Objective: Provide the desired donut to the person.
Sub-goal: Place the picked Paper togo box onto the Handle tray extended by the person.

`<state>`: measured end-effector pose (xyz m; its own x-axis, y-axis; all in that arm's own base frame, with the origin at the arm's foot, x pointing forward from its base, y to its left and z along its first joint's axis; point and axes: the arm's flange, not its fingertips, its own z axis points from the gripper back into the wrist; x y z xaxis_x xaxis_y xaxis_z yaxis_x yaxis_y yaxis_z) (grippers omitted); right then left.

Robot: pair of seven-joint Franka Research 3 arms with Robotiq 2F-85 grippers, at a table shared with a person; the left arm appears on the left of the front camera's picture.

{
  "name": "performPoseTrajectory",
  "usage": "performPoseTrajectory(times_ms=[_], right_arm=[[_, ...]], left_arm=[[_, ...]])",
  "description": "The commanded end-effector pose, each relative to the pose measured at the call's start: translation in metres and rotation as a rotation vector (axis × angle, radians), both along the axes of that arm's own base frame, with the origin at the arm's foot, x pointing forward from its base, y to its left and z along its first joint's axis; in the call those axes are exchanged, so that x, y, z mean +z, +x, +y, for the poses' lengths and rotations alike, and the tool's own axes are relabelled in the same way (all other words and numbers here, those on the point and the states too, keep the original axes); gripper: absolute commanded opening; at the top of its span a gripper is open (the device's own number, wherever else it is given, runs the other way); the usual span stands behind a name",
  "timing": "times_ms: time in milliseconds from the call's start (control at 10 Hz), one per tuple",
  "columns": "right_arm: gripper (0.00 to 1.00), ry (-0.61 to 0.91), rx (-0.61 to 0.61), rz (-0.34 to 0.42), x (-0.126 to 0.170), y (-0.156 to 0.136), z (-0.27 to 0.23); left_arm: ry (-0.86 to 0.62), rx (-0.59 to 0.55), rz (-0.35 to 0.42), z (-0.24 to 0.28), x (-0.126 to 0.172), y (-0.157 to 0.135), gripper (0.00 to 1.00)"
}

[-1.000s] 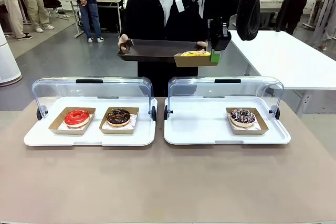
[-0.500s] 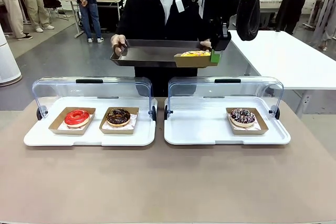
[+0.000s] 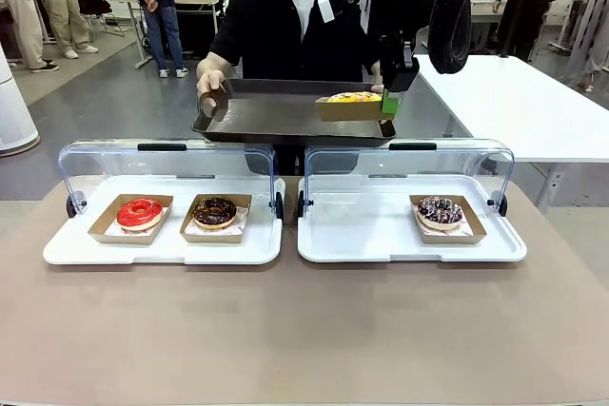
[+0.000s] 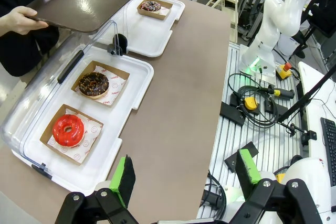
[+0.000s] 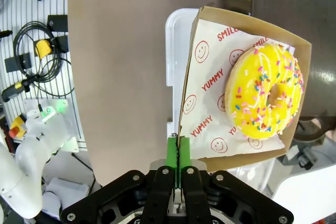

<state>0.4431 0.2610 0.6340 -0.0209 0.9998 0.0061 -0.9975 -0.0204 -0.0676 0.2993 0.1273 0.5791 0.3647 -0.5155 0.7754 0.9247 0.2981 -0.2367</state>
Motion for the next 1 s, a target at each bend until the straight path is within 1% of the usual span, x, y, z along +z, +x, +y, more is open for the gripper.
performPoseTrajectory(times_ms=[0, 500, 600, 800, 900], right_arm=[[0.0, -0.001, -0.011, 0.005, -0.003, -0.004, -0.003], [0.0, -0.001, -0.011, 0.005, -0.003, -0.004, -0.003], [0.02, 0.0, 0.0, 0.0, 0.0, 0.0, 0.0], [0.02, -0.026, 0.067, -0.048, 0.011, 0.024, -0.008], [0.02, -0.002, 0.097, -0.056, 0.016, 0.044, -0.012]], left_arm=[[-0.01, -0.007, -0.016, 0.001, 0.001, -0.001, 1.0], [-0.01, -0.007, -0.016, 0.001, 0.001, -0.001, 1.0], [-0.01, -0.007, -0.016, 0.001, 0.001, -0.001, 1.0], [-0.01, -0.007, -0.016, 0.001, 0.001, -0.001, 1.0], [-0.01, -0.007, -0.016, 0.001, 0.001, -0.001, 1.0]])
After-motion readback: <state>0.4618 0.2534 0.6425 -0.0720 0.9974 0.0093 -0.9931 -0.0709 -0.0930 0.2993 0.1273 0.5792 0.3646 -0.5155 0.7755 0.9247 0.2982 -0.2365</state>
